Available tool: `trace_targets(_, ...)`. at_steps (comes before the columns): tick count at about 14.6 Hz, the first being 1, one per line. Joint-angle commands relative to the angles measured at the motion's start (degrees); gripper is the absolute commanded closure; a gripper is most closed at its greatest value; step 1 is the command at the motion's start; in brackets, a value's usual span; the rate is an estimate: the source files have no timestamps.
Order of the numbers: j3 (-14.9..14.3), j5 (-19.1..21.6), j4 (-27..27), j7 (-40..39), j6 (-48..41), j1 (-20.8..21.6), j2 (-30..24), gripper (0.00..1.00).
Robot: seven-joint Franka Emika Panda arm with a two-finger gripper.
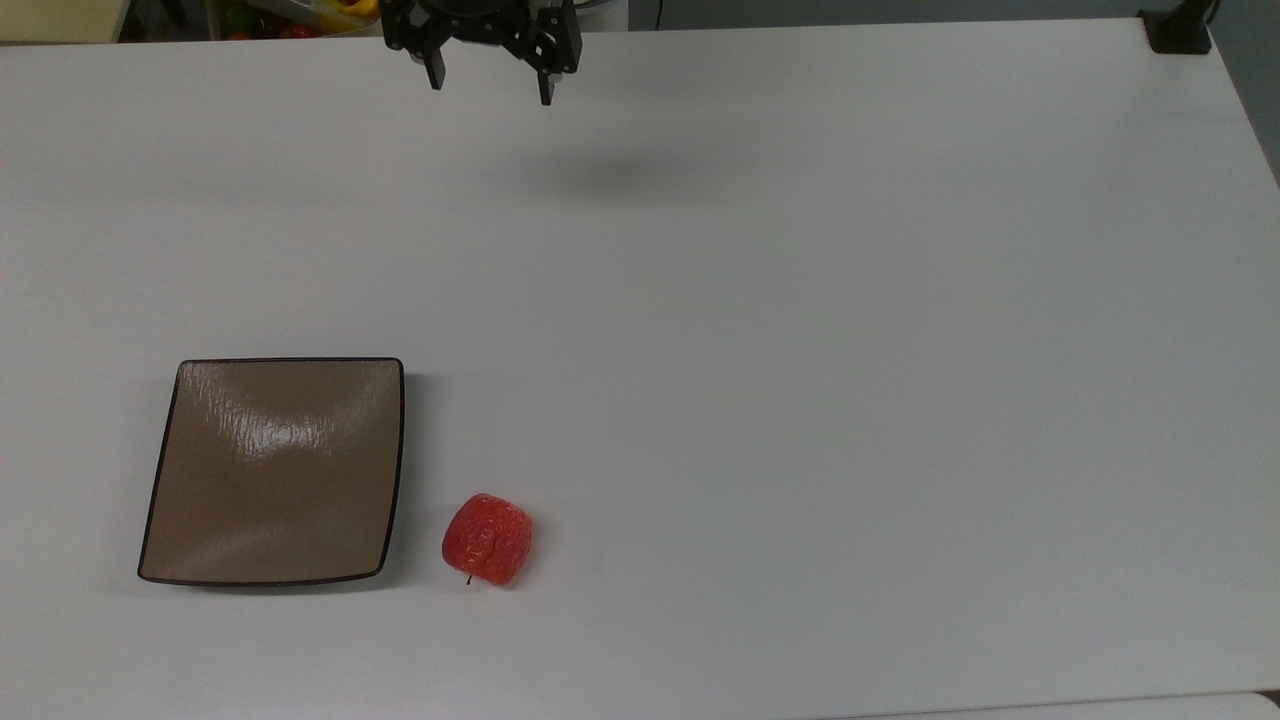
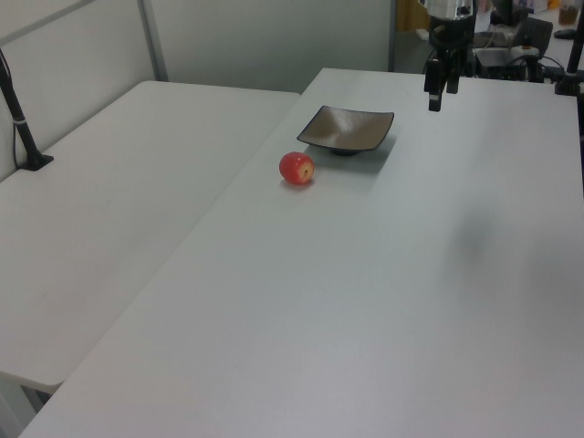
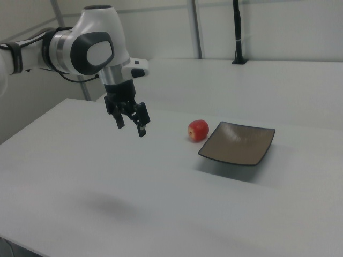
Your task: Apples placed on a ceramic plate
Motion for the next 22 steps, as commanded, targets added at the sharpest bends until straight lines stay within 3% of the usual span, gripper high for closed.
trace_targets(1, 1.2, -2.6, 0.1, -2.3, -0.3, -1.1, 0.2, 0.00)
trace_targets(8, 1.3, -2.4, 0.3, -1.1, 0.2, -1.0, 0.4, 0.00)
trace_targets(11, 1.3, -2.2, 0.9, 2.5, 5.5, -1.1, 2.0, 0.00)
trace_targets(15, 1.3, -2.6, 6.4, 9.8, 11.2, -0.9, 8.5, 0.00)
trace_targets(18, 1.3, -3.3, 9.9, 17.0, 20.8, -0.8, 14.2, 0.00)
trace_targets(19, 1.3, -4.0, 10.5, 19.7, 24.1, -0.7, 15.7, 0.00)
trace_targets(22, 1.3, -13.5, 13.6, 30.0, 32.8, -0.5, 22.1, 0.00)
